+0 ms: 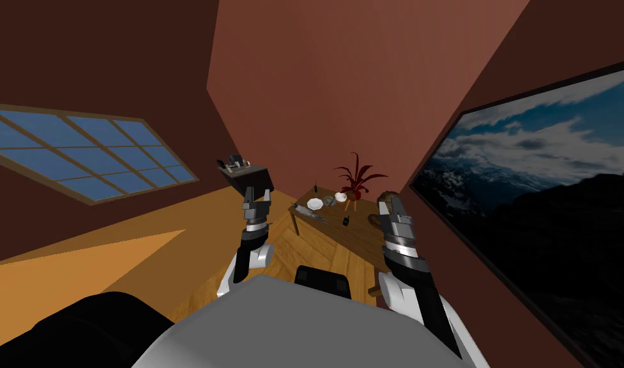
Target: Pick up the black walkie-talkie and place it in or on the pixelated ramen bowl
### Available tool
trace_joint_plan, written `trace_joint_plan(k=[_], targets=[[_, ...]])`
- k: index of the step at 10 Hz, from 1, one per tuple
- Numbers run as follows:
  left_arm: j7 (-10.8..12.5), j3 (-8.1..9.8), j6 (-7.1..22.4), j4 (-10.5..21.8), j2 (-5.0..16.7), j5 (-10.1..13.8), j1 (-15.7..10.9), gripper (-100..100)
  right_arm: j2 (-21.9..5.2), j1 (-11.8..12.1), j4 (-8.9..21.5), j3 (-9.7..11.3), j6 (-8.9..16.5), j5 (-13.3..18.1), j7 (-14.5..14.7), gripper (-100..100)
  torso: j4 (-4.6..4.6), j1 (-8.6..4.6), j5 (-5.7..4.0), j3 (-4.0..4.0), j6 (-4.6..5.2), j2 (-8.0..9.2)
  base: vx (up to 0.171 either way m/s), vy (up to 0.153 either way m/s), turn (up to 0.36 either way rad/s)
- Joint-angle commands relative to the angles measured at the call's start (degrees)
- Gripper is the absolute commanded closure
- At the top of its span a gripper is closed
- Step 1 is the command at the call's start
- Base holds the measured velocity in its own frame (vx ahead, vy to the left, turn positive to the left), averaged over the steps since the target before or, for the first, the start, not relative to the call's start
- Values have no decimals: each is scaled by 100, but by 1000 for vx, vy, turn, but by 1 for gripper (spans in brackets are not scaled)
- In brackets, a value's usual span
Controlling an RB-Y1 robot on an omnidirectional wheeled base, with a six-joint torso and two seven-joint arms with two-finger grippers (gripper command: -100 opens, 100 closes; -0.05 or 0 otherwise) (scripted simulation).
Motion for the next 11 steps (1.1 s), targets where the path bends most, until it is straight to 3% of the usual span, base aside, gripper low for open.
trace_joint_plan(k=[1,5,11], targets=[[0,0,0,0,0,0,0,0,-145,-2,74,-6,51,-187,-44,-100,0,0,0,0,0,0,4,2,77],[0,0,0,0,0,0,0,0,-472,-13,340,-30,233,-807,-201,-100,-1,-1,0,-2,-2,-4,8,1,103],[0,0,0,0,0,0,0,0,-733,-23,651,-58,442,-1617,-381,-100,-1,-1,0,-2,-1,-3,7,0,78]])
